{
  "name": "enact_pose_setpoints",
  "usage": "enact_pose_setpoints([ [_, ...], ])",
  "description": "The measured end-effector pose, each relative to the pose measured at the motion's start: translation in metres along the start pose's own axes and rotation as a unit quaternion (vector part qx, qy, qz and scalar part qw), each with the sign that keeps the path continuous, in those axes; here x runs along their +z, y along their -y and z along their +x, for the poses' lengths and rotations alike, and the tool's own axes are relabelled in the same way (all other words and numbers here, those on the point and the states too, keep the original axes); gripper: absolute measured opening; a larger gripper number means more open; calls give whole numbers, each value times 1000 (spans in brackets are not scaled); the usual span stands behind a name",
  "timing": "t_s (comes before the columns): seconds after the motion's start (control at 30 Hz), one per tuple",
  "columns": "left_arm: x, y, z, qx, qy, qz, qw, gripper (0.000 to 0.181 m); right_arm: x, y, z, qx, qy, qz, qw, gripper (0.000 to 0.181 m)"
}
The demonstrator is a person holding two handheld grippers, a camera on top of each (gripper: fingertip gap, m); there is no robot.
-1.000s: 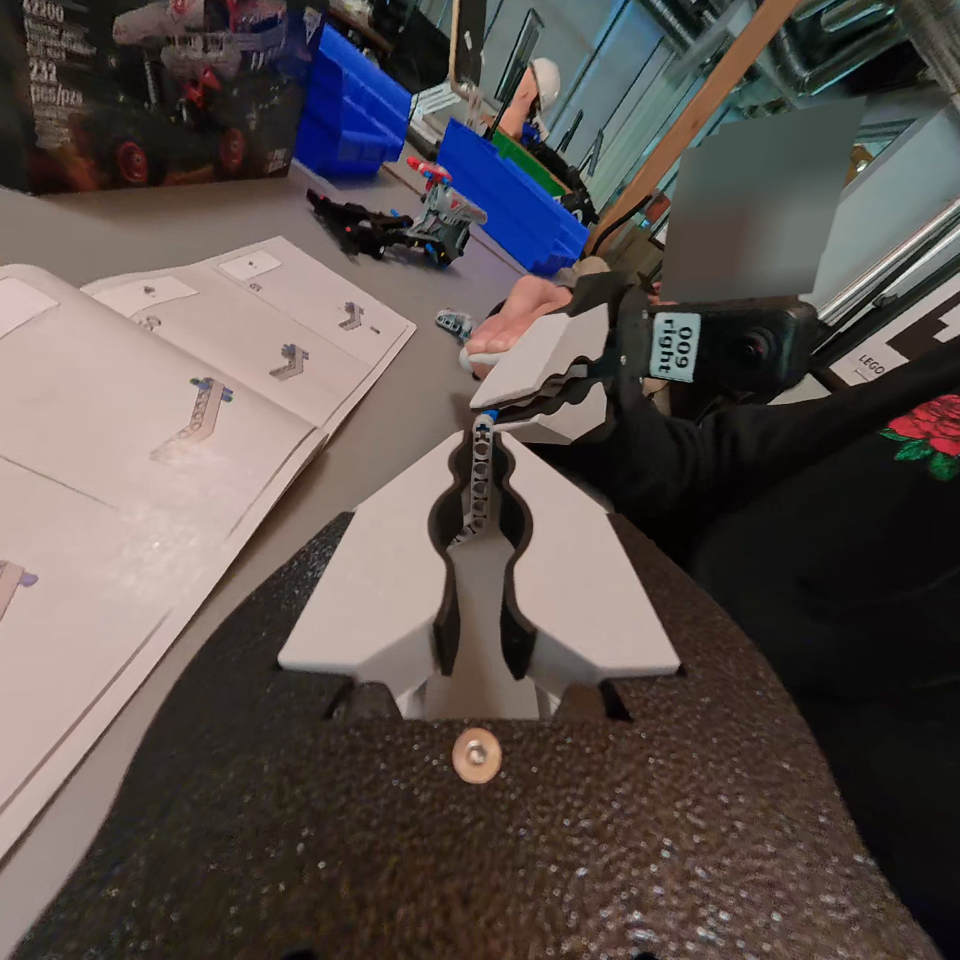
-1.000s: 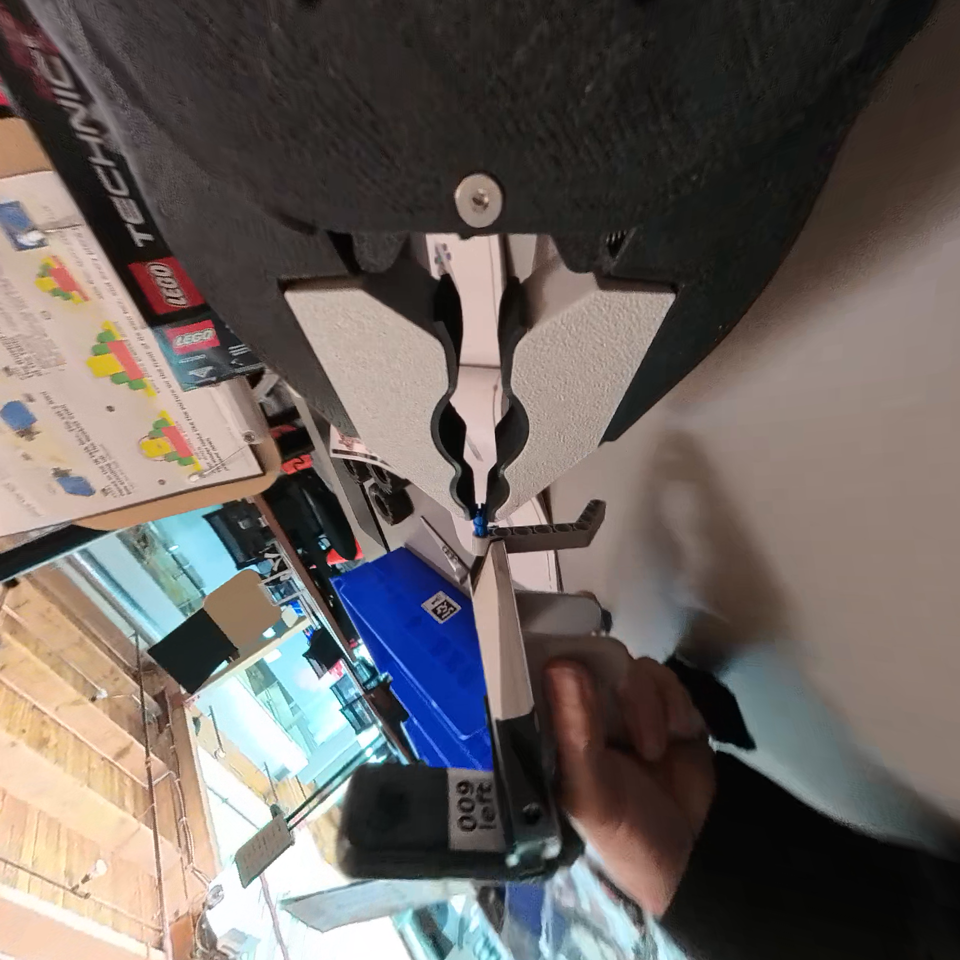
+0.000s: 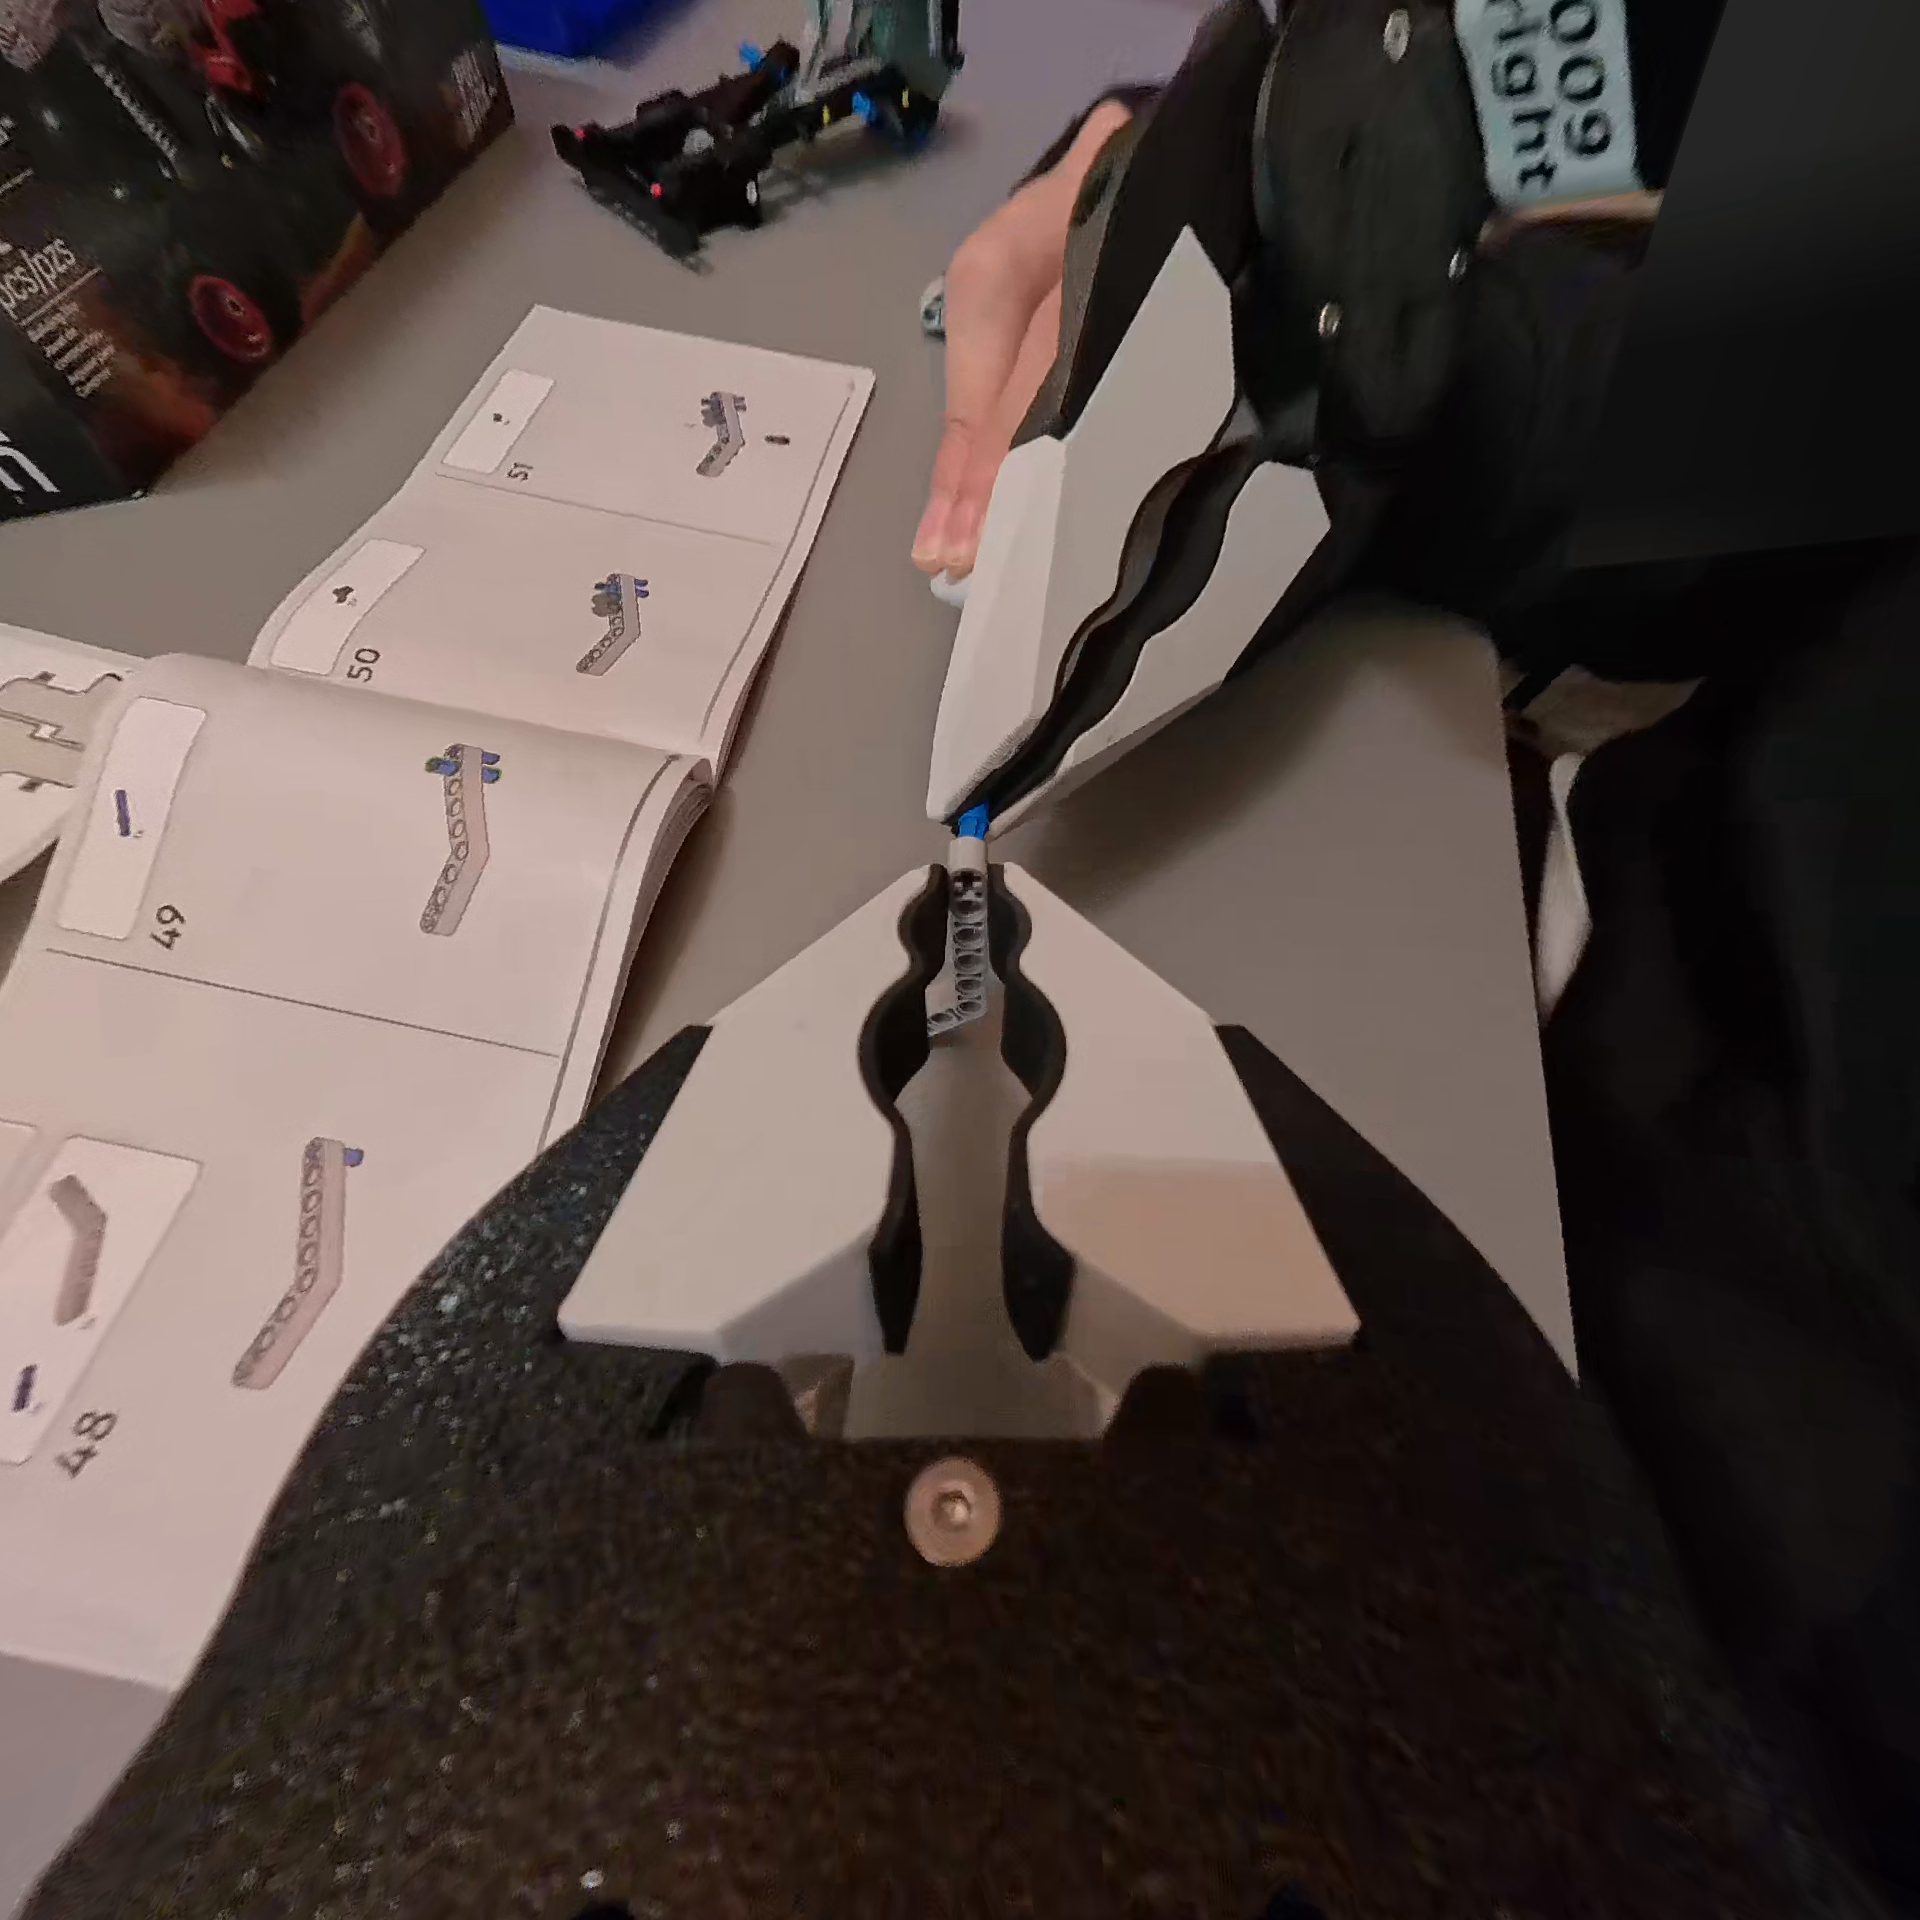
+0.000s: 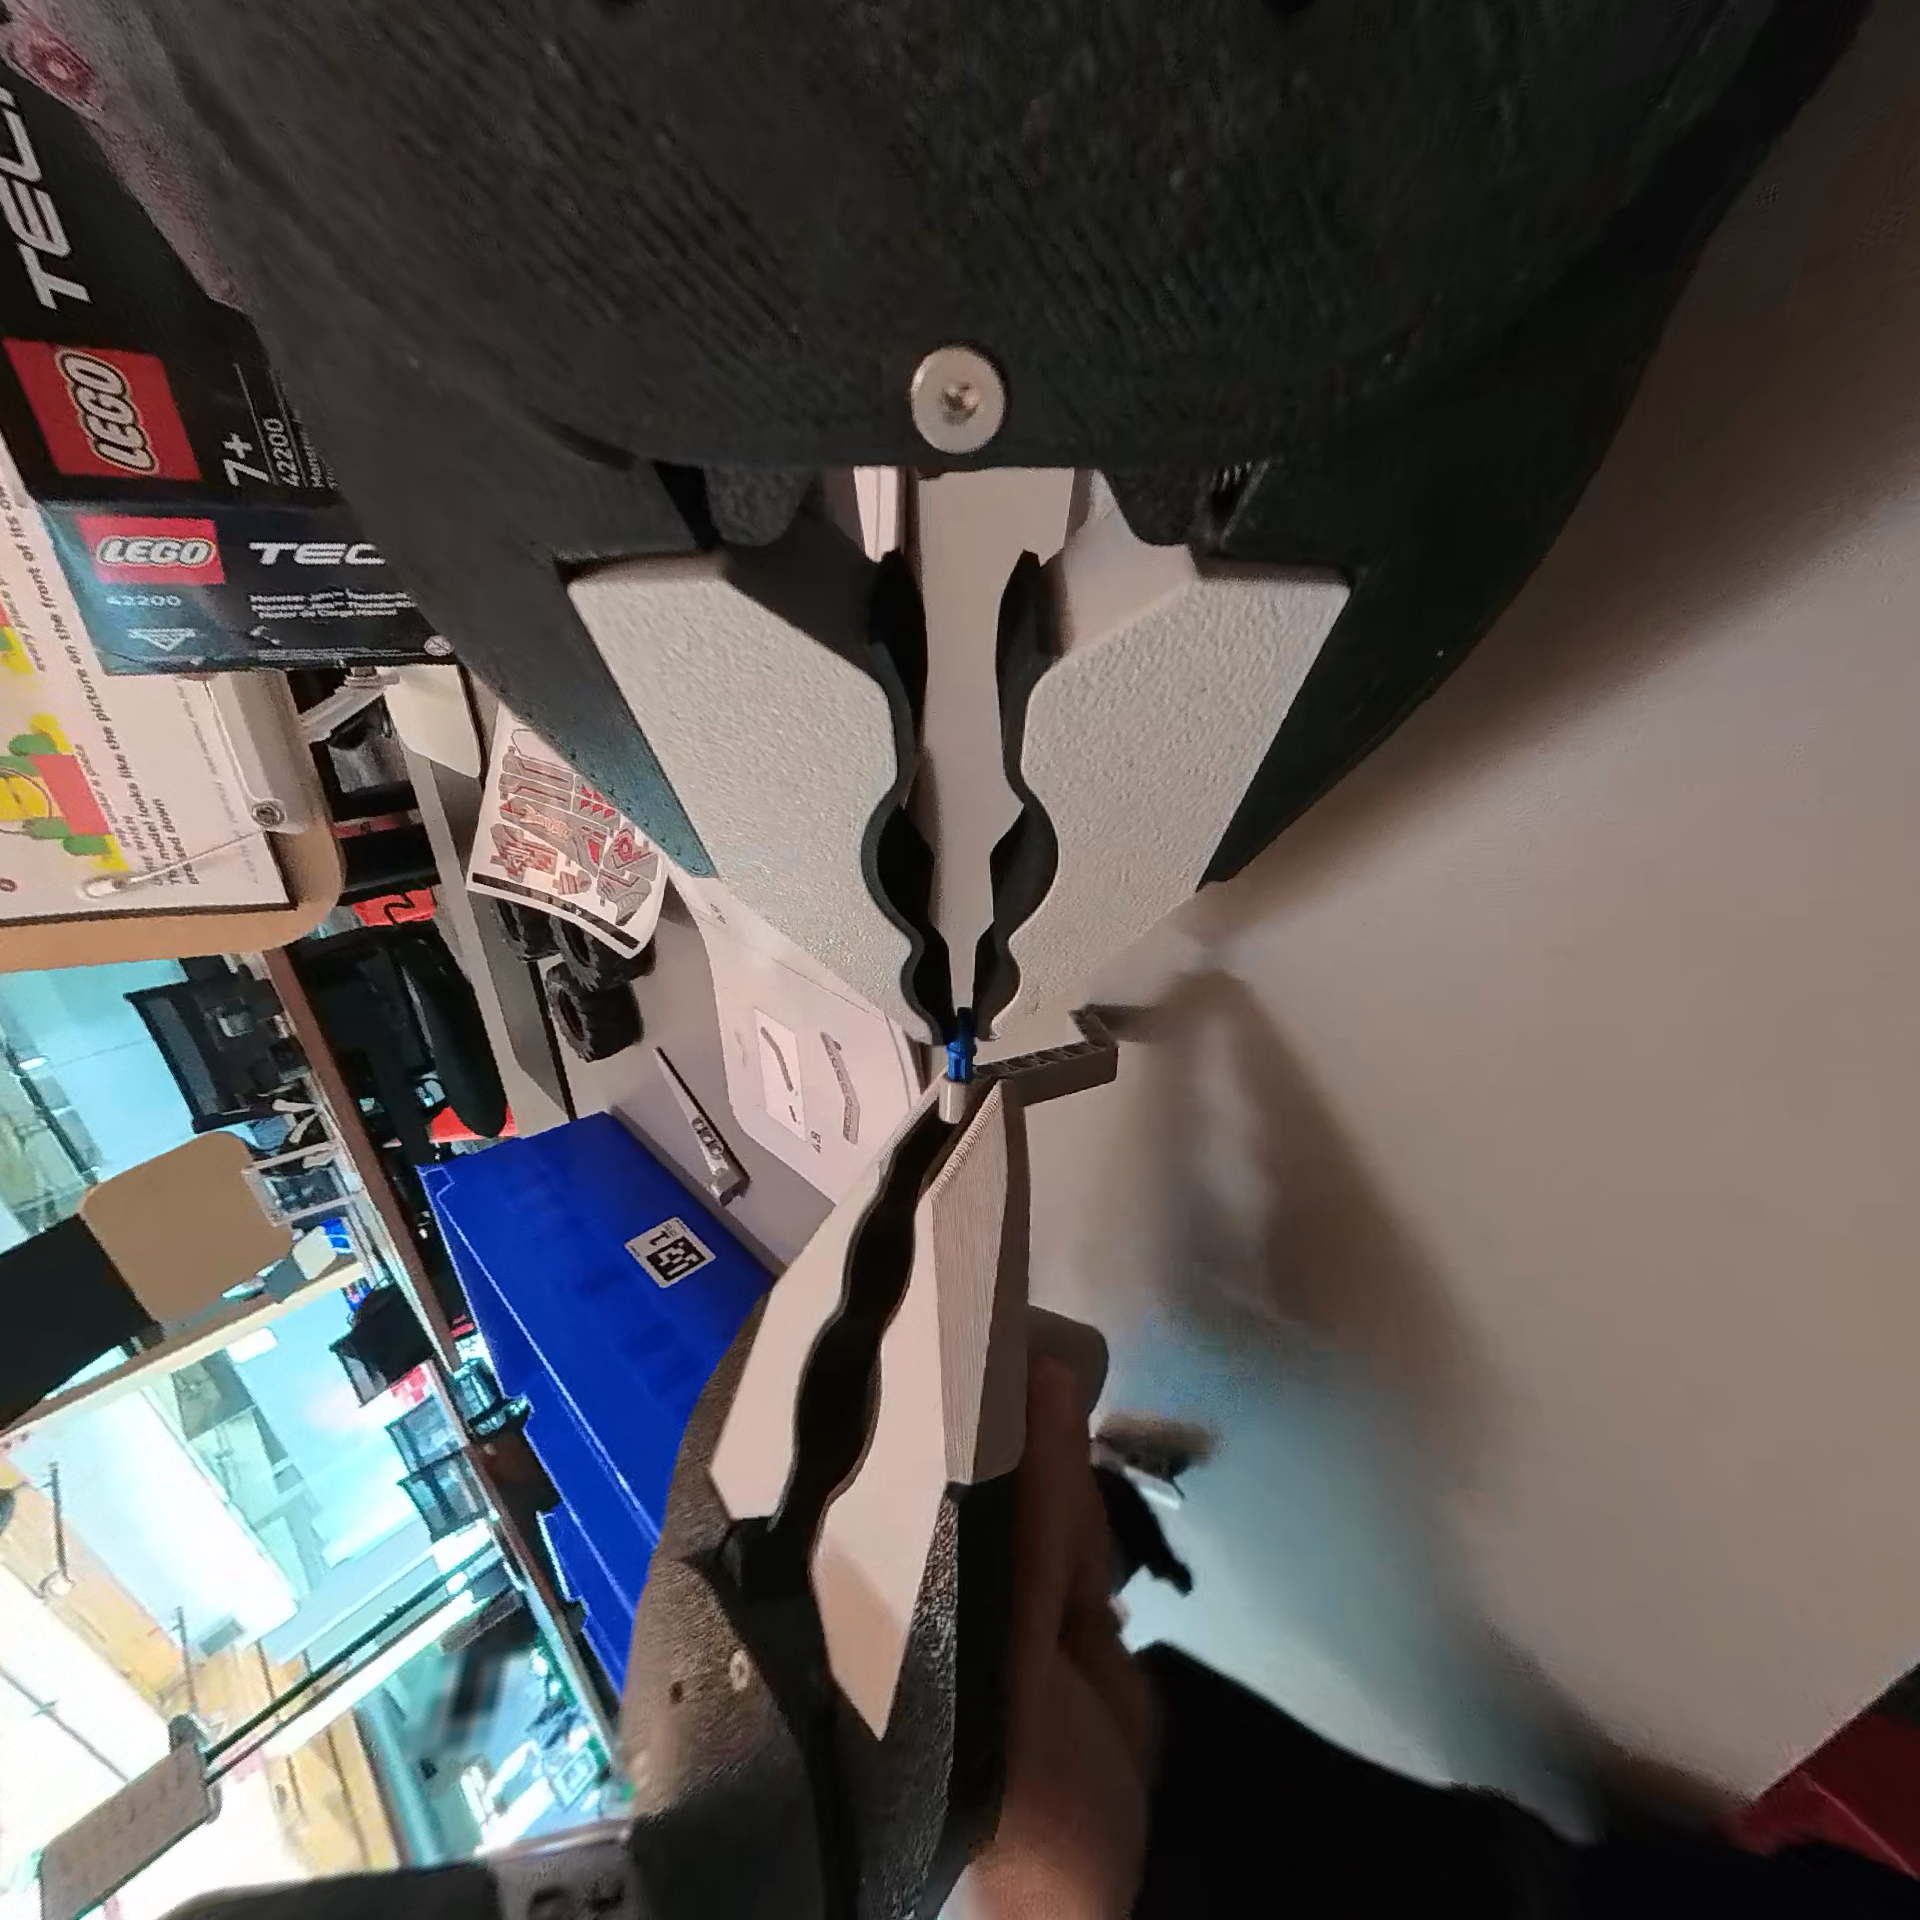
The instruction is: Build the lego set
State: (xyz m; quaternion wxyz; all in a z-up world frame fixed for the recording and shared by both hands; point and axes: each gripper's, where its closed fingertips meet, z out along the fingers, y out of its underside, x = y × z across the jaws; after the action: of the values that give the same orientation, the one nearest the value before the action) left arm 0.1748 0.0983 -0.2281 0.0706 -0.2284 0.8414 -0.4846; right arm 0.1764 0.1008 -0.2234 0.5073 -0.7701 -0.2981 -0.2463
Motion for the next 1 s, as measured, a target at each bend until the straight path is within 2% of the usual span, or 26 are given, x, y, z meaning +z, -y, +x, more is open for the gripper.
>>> enact_pose_setpoints([
  [0.23,-1,-1,6,71,66,-105,990,5,-5,6,-2,-105,41,-92,989,2],
  [0.33,-4,2,12,82,54,-98,990,5,-8,13,-4,-72,62,-69,993,3],
  [0.4,0,3,14,94,50,-95,990,5,-12,11,-6,-97,73,-98,988,3],
  [0.5,4,3,15,136,78,-133,979,5,-16,8,-8,-152,74,-156,973,4],
  [0.67,1,12,13,170,123,-151,966,5,-20,11,1,-195,46,-186,962,3],
  [0.87,9,2,19,176,121,-200,956,5,-22,8,-12,-263,72,-245,930,3],
  [1.0,11,1,23,160,103,-192,963,5,-23,11,-14,-237,82,-234,939,2],
])
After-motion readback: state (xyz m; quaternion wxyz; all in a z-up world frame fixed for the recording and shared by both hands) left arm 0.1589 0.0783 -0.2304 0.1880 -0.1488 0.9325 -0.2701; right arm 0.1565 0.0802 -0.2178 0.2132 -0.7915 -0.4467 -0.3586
